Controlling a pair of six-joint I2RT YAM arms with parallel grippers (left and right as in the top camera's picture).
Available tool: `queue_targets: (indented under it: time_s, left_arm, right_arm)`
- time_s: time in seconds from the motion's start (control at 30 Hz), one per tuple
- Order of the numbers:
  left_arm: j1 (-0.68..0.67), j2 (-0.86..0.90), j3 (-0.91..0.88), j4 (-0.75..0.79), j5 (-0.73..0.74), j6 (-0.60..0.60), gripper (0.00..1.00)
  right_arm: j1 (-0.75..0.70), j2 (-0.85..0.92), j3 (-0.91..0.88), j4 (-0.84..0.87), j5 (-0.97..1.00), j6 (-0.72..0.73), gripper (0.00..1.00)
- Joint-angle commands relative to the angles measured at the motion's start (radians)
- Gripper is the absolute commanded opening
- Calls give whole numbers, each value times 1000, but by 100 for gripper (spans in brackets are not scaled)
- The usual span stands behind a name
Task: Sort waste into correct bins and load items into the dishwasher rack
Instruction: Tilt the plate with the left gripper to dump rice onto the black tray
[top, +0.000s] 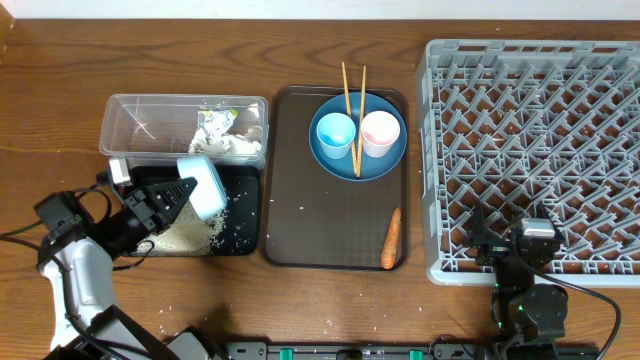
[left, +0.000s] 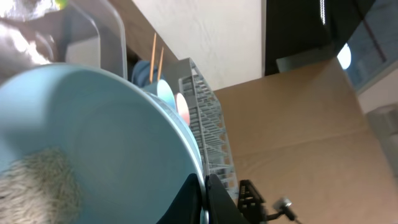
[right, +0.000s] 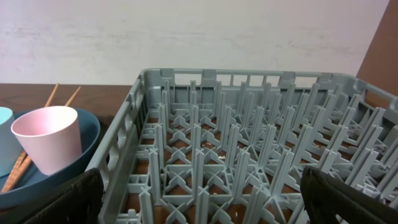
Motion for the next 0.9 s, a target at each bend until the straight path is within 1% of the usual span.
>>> queue_targets:
  time_s: [0.0,0.03,0.27,0.4,0.5,0.53,0.63,0.67,0.7,0.77,0.8,0.87]
  left_arm:
    - [-2,5,7,29,26,-58,6]
    - [-4,5,7,21,27,-80,6]
    - [-11,5,5,-7,24,-68,6]
    - [-13,5,3,52,23,-60,7]
    - [-13,5,2,48,23,-60,8]
    - [-13,5,2,49,6,-60,10]
    - [-13,5,2,54,-103,-69,10]
    - [-14,5,2,34,-105,-79,6]
    - [-14,5,2,-5,-77,-74,6]
    - [-14,5,1,-52,-3,-3,6]
    - [-13,5,2,-41,-2,9,6]
    - [-11,5,2,2,-42,-11,6]
  right_arm:
    - [-11,-1,-1,-3,3,6,99]
    - [-11,-1,-1,-3,3,6,99]
    - [-11,-1,-1,-3,3,6,99]
    - [-11,-1,-1,-3,3,6,99]
    - [-11,-1,-1,-3,3,6,99]
    - [-11,-1,-1,-3,3,6,99]
    - [-11,-1,-1,-3,3,6,99]
    - [-11,-1,-1,-3,3,6,99]
    - [-11,-1,-1,-3,3,6,99]
    - [-11,-1,-1,-3,3,6,99]
    - [-11,-1,-1,-3,3,6,99]
    - [-11,-1,-1,-3,3,6,99]
